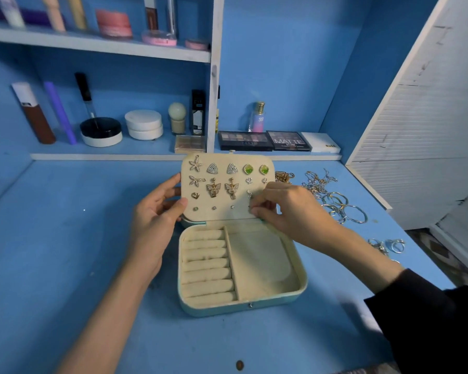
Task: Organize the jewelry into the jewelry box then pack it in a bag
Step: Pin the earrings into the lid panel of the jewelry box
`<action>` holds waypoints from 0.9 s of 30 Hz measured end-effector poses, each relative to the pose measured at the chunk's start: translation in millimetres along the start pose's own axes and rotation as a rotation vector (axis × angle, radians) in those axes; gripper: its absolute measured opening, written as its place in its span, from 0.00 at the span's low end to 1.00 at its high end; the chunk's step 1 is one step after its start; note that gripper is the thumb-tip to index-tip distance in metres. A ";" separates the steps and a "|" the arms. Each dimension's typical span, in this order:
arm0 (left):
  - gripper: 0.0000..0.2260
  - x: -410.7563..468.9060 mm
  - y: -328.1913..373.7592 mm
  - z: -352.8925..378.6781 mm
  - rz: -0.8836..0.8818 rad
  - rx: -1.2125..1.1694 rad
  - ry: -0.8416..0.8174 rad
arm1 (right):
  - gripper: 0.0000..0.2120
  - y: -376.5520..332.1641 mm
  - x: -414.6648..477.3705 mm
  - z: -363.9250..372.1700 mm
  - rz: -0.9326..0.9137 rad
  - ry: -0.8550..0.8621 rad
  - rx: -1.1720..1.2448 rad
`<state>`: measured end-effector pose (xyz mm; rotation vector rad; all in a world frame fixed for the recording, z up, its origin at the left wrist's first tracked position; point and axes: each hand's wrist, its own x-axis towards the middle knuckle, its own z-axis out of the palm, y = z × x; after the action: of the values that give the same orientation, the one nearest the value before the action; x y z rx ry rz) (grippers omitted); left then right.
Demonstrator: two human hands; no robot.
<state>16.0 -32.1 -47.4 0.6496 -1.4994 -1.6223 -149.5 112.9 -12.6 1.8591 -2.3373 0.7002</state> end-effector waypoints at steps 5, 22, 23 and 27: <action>0.21 1.0 0.0 0.0 -0.011 0.004 0.010 | 0.03 -3.9 4.8 1.6 0.042 0.014 -0.002; 0.21 -0.6 1.1 0.3 -0.015 0.006 0.004 | 0.04 25.7 -0.5 -23.1 0.216 0.106 0.070; 0.21 -0.3 1.0 0.6 -0.015 0.007 0.003 | 0.04 32.1 -2.1 -26.8 0.258 0.093 0.071; 0.21 1.1 -1.2 0.1 -0.020 0.002 0.004 | 0.05 53.0 -9.0 -41.0 0.378 0.007 0.034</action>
<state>15.1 -33.0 -48.4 0.6707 -1.4956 -1.6343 -205.9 145.8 4.9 1.4319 -2.7183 0.7789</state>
